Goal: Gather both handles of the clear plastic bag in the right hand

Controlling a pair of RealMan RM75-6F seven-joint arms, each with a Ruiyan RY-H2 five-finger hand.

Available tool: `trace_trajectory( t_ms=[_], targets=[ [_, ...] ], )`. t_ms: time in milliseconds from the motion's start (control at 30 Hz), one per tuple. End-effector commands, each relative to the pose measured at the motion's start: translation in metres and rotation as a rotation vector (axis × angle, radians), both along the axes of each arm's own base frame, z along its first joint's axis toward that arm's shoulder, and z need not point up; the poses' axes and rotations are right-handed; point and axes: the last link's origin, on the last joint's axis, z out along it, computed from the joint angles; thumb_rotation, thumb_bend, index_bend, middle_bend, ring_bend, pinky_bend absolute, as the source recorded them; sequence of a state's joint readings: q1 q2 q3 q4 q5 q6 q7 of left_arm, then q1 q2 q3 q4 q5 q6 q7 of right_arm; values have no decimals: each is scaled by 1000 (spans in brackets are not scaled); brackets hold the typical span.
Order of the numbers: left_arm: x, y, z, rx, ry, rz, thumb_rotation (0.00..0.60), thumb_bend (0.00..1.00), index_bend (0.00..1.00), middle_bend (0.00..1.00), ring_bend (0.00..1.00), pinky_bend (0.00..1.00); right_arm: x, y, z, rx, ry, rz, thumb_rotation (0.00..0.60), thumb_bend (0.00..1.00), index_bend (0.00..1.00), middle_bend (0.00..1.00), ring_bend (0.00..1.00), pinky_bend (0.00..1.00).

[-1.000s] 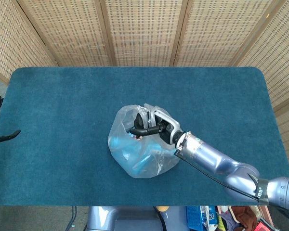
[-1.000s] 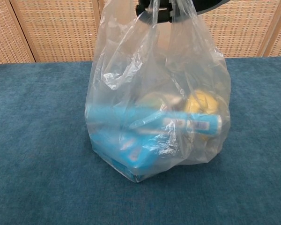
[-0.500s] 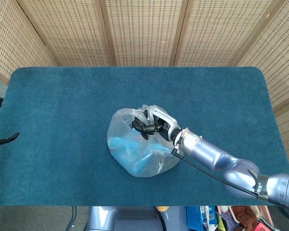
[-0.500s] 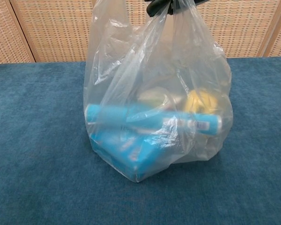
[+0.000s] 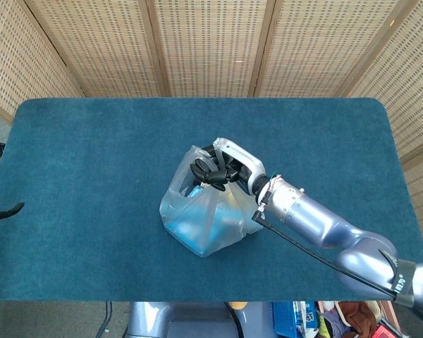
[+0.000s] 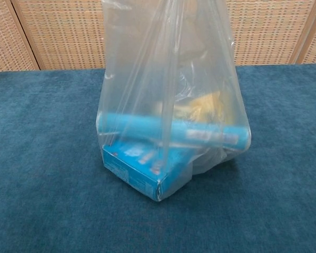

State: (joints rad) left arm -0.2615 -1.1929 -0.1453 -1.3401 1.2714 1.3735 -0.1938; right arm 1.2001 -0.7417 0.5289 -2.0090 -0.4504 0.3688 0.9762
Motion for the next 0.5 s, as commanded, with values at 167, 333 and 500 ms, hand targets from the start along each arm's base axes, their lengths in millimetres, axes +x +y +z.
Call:
trace_trajectory(
  t_ms=[167,333,500],
  targets=[
    [0,-1,3,-5,-14,-2,600,0,0,0,0,0,29,13,31,-48,-17,42,600,1000,812,881,965,879],
    [0,-2,5,-2,-27,-5,600,0,0,0,0,0,42,19,48,-91,-10,63,600,1000,812,886,990,934],
    [0,-2,6,-3,-34,-6,600,0,0,0,0,0,51,17,64,-144,-6,62,600,1000,820,904,1000,1000]
  ],
)
